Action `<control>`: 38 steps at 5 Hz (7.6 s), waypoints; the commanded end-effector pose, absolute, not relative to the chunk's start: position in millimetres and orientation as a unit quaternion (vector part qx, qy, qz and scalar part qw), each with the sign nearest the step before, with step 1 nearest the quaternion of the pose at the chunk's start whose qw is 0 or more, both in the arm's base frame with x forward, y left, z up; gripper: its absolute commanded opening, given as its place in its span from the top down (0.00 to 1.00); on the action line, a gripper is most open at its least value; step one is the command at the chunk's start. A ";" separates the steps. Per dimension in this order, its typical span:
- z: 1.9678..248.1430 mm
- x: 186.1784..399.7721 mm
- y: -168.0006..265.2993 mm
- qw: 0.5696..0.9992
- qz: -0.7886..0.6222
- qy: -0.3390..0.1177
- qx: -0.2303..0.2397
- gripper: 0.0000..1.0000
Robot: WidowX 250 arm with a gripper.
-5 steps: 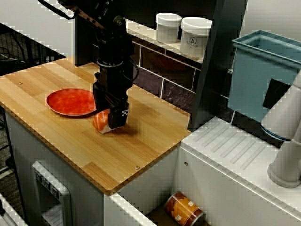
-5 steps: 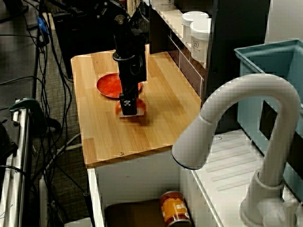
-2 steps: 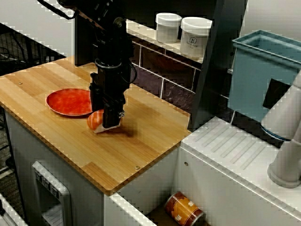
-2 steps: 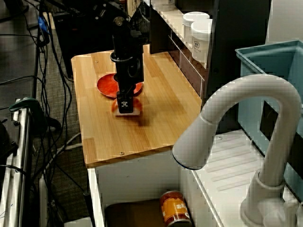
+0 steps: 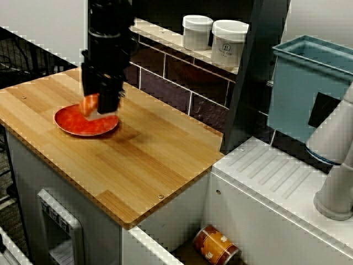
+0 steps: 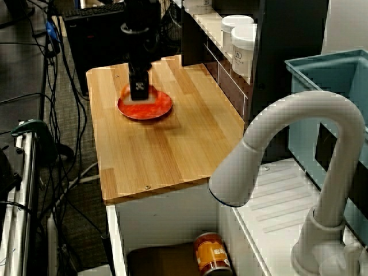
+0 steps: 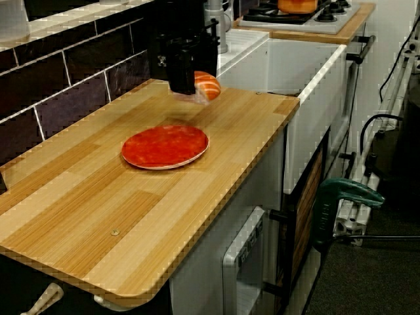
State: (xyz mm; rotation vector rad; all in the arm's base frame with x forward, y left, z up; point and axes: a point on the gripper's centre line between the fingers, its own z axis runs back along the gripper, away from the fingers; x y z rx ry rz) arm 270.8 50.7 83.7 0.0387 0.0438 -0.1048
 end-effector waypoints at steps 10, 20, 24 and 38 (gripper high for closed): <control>57.3 269.4 89.2 1.000 0.019 0.018 0.000 0.00; 99.7 274.0 -53.5 0.994 -0.110 0.005 0.016 1.00; 59.7 258.4 -21.8 0.989 -0.138 0.046 0.018 0.00; 86.2 262.7 -13.5 0.987 -0.159 0.009 -0.006 1.00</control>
